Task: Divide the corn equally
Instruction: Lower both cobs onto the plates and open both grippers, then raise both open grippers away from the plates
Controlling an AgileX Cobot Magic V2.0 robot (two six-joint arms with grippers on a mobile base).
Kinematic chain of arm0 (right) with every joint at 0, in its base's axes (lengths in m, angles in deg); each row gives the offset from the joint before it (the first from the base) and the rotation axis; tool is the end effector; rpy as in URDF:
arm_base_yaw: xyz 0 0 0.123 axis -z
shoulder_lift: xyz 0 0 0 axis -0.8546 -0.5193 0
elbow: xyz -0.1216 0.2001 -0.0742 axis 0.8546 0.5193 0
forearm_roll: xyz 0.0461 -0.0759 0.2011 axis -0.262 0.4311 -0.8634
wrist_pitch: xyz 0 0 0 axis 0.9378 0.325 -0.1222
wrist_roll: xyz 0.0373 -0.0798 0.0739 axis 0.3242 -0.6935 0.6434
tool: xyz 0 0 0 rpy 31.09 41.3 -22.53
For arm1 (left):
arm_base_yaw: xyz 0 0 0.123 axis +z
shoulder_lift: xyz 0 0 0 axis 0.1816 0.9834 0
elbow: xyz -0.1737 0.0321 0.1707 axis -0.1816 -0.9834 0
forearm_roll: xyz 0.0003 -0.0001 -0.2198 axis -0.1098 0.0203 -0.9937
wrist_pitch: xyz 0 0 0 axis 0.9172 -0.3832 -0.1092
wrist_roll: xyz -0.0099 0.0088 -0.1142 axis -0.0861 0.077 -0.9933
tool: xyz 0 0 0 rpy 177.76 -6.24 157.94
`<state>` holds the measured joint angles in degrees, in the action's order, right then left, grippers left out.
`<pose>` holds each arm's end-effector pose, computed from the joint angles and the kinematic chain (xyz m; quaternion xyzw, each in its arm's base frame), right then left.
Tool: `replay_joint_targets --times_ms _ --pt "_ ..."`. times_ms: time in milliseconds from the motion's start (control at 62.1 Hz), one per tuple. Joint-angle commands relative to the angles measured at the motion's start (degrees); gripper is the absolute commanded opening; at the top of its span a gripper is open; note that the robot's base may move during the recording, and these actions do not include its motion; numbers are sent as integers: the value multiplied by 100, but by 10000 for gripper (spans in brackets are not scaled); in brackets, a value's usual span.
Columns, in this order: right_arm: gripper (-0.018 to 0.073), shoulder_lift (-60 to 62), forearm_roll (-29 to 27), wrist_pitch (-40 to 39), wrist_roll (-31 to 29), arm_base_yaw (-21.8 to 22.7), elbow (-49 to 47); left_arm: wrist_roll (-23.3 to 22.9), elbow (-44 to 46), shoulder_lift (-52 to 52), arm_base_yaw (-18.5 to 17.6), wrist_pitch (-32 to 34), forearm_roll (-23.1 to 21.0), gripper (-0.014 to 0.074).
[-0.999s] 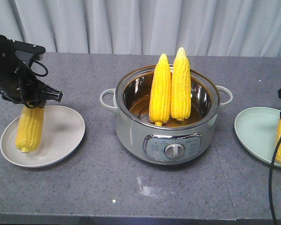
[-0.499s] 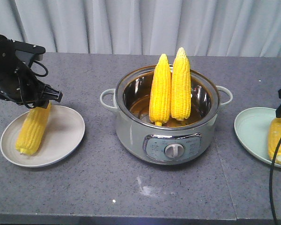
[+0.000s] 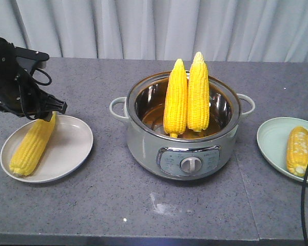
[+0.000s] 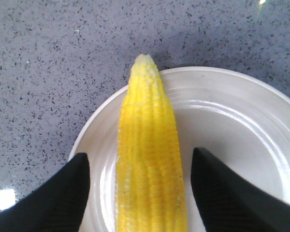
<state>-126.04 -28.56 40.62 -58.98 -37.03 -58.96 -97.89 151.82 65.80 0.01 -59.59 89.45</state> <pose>0.3261 -0.1026 0.2490 0.0597 0.9728 0.0462 0.2190 0.3465 -0.0445 0.2356 0.0546 0.9732 0.0588 0.2156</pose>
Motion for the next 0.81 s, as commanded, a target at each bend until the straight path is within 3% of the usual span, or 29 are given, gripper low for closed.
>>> replay_joint_targets --times_ms 0,209,371,435,499,661,725,789 --pt "498 523 -236 -185 10 38 -344 -4 176 -416 -9 141 18 451" --pt "498 1067 -1453 65 -168 33 -979 2 176 -852 -9 228 -35 451" --pt "498 1353 -2591 515 -586 -143 -1466 18 176 -1352 -9 458 -571 451" --pt "498 1402 -2992 713 -741 -322 -1556 234 176 -1563 -9 628 -1100 451" --pt "498 1405 -3258 867 -856 -541 -1578 624 176 -1733 -9 794 -1922 450" --pt "498 1326 -3323 978 -887 -1408 -1571 2134 176 -2025 -9 1142 -4223 449" --pt "498 1249 -3145 878 -870 -1790 -1571 2568 176 -2051 -9 1179 -4810 449" --pt "498 1132 -2878 704 -793 -2184 -1571 2746 176 -2051 -9 1179 -5066 449"
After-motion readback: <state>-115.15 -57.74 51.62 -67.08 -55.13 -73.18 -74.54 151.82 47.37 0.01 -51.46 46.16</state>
